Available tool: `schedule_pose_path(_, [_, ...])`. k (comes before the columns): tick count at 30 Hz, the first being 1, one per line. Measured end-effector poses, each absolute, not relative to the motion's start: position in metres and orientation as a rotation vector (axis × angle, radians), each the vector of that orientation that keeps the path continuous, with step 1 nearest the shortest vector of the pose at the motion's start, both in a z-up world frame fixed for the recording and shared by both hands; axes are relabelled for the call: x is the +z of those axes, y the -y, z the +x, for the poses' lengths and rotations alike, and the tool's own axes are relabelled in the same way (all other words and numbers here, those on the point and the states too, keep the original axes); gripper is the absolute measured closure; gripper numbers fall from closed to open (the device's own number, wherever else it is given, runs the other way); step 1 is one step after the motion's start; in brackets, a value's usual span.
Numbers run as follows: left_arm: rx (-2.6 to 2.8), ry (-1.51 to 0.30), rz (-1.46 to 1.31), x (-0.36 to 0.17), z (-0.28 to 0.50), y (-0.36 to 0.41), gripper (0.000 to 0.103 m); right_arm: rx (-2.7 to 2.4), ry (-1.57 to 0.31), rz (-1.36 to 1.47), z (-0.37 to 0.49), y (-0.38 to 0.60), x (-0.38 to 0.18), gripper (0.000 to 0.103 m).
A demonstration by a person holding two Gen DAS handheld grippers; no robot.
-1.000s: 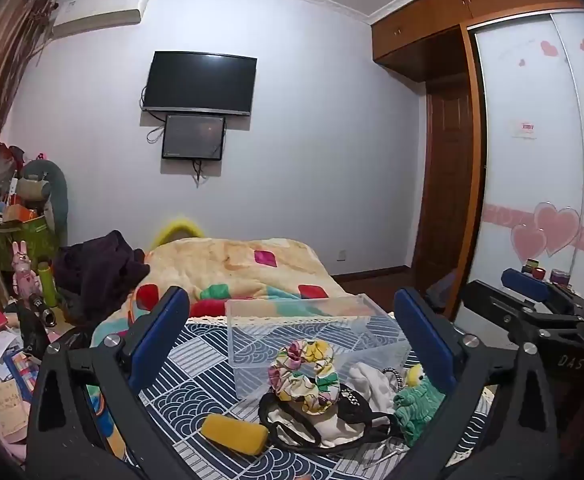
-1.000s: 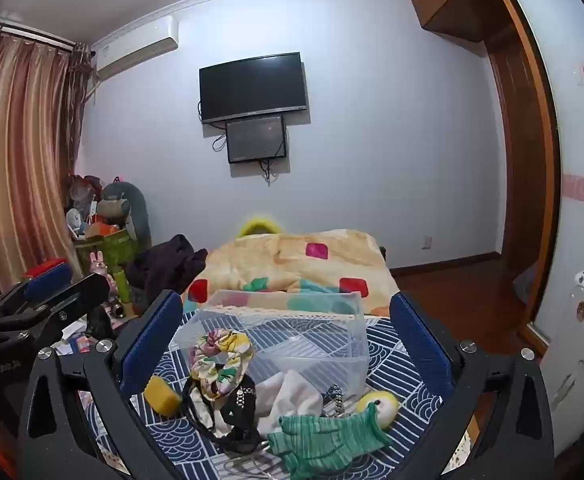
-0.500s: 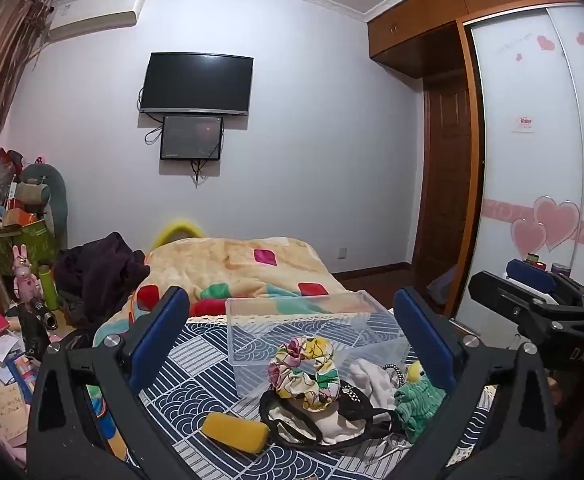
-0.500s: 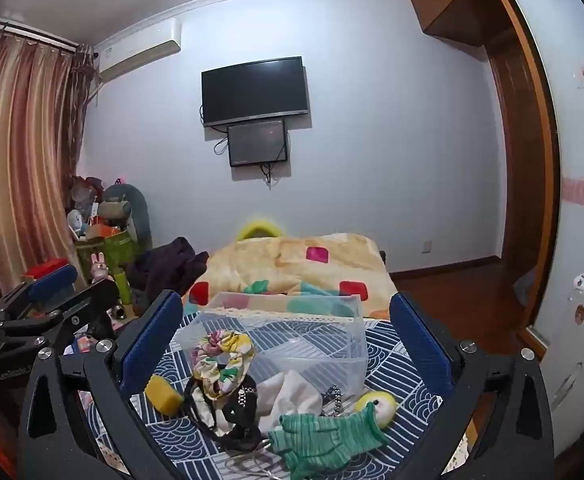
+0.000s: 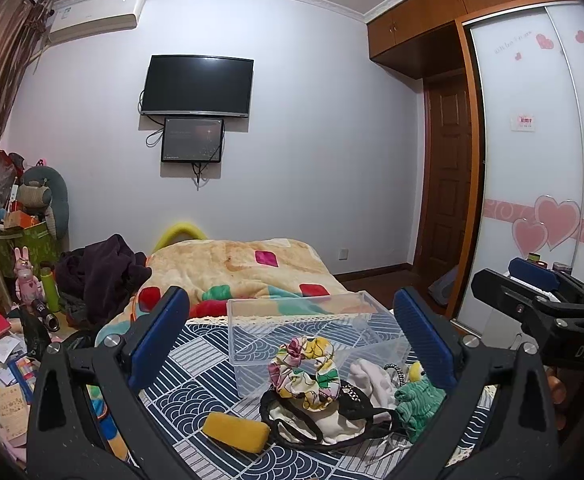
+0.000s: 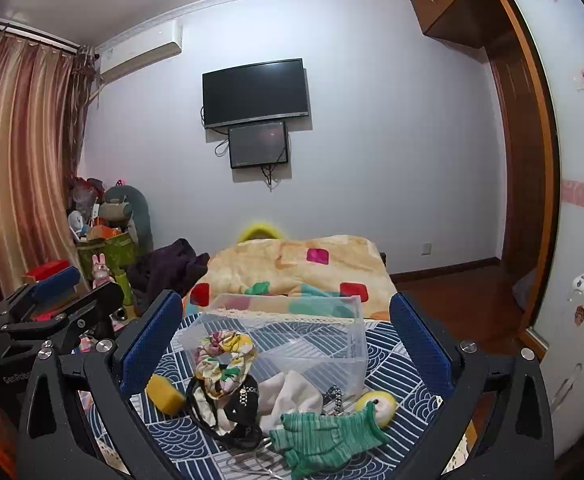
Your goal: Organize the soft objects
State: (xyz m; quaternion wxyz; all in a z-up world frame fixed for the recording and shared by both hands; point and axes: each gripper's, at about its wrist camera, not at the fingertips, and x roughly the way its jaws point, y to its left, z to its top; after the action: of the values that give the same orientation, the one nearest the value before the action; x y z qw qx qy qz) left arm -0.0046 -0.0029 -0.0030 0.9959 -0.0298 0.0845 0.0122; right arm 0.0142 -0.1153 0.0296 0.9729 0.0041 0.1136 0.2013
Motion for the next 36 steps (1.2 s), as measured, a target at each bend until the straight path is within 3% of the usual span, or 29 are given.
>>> schedule_pose_path(36, [0.013, -0.168, -0.054, -0.0003, -0.0077, 0.0084, 0.000, 0.412, -0.226, 0.022, 0.0099, 0.1173, 0.0288, 0.000])
